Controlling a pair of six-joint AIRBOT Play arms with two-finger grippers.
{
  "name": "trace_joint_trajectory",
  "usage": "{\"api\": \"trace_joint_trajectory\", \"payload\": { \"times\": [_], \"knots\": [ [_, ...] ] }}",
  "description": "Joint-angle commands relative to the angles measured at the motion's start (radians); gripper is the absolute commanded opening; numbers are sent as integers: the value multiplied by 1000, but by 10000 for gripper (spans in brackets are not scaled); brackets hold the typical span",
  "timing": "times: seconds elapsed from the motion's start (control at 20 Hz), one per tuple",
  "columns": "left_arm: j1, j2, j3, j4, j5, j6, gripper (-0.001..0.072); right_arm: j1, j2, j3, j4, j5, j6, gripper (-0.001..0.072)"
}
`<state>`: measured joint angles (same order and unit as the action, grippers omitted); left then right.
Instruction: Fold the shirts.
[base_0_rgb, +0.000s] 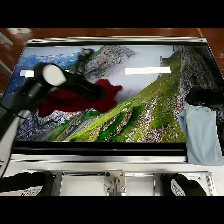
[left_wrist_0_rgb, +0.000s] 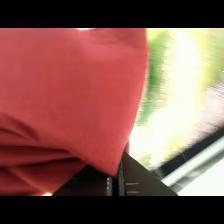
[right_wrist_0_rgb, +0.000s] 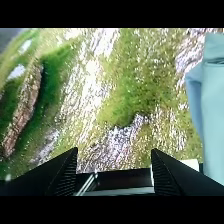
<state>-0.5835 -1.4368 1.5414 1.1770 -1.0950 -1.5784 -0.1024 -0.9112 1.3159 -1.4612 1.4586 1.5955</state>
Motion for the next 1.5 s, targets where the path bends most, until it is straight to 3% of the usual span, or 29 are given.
{"api": "trace_joint_trajectory", "payload": {
  "times": [0.0, 0.05, 0.1, 0.15, 0.2, 0.25, 0.35, 0.55, 0.75, 0.9, 1.15, 1.45],
  "knots": [
    [-291, -98, 1, -7, 154, -94, 40, 0, 95, 11, -7, 56, -2, 587],
    [-341, -143, 1, -8, 179, -107, 41, 0, 99, 10, -15, 82, -2, 587],
    [-381, -190, 2, -11, 196, -112, 105, 0, 98, 10, -17, 109, -3, 588],
    [-401, -221, 2, -17, 198, -117, 431, 0, 95, 9, -23, 116, -3, 589],
    [-401, -238, 2, -18, 183, -147, 710, 0, 95, 7, -26, 112, -3, 591],
    [-379, -236, 2, -18, 146, -154, 712, 0, 95, 7, -36, 98, -2, 666],
    [-289, -201, 2, 21, 45, -136, 702, 0, 94, 7, -77, 58, -3, 676],
    [16, -66, 2, 239, -207, -118, 702, -11, 32, 5, -222, 71, -3, 676],
    [303, -21, -47, 129, -282, -109, 703, -146, -74, -90, -86, 47, -55, 675],
    [367, -22, -217, 87, -251, -83, 704, -241, -122, -232, 67, 12, -157, 675],
    [360, -42, -454, -43, -33, -80, 705, -259, -135, -407, 137, -61, -172, 676],
    [353, -121, -466, -91, 99, -79, 703, -259, -135, -507, 249, -101, -210, 676]
  ]
}}
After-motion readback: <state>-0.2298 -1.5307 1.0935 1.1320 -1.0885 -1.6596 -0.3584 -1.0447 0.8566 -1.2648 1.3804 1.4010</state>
